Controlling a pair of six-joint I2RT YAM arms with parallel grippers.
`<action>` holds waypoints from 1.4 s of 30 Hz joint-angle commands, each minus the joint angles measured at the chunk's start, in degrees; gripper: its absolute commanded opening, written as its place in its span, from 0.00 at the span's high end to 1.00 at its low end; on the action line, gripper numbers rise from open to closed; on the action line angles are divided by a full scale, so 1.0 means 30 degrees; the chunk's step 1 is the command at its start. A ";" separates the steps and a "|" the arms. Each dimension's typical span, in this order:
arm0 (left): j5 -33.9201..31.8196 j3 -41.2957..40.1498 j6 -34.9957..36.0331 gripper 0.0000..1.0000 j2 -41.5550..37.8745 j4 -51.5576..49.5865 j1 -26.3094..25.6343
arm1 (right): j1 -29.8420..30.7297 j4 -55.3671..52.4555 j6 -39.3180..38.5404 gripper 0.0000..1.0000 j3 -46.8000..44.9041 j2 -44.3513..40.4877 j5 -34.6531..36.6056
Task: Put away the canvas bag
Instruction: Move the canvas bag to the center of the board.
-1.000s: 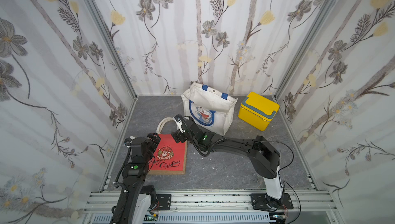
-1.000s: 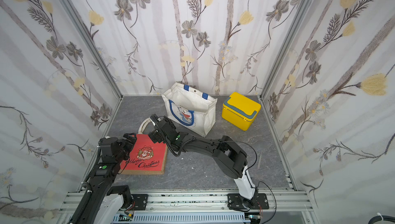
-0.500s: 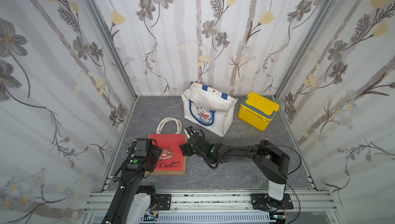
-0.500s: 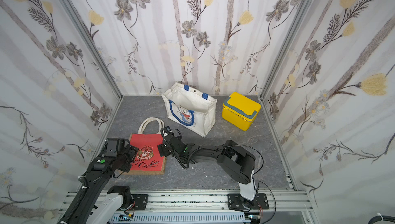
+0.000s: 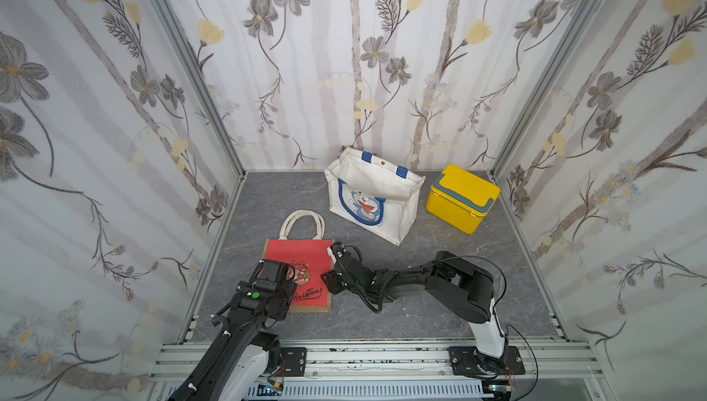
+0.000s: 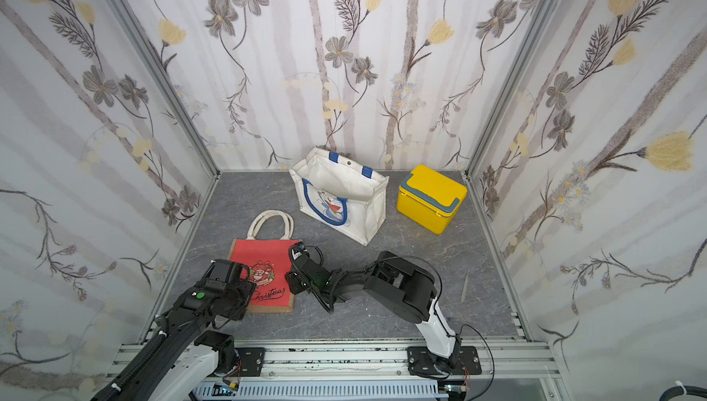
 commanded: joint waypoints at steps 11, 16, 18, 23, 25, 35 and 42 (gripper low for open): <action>0.0045 0.0163 -0.1507 0.85 0.3342 0.4007 0.0336 | 0.0265 0.0993 -0.0025 0.89 0.1322 0.1502 -0.0622; 0.0099 0.0092 -0.1113 0.91 0.4337 0.4208 0.0760 | 0.0315 0.0767 -0.0154 0.95 0.1633 0.1631 -0.0256; -0.0138 -0.0036 -0.0988 0.91 0.4323 0.4175 0.1071 | 0.0338 0.0778 -0.0157 1.00 0.1846 0.1832 -0.0279; -0.0507 -0.0140 0.0252 0.86 0.4272 0.4291 0.2799 | 0.0338 -0.0029 0.0196 1.00 0.3336 0.2594 0.0131; -0.0768 -0.0089 0.0860 0.71 0.4410 0.4557 0.3401 | 0.0310 -0.0528 0.0406 1.00 0.4303 0.3199 0.0249; -0.2103 0.0868 0.2810 0.35 0.4288 0.3940 0.7668 | -0.0328 -0.1761 0.1325 1.00 0.7979 0.5211 0.0250; -0.2868 0.2309 0.3190 0.23 0.2410 0.1328 0.8516 | -0.0365 -0.1752 0.1423 1.00 0.9078 0.5769 0.0131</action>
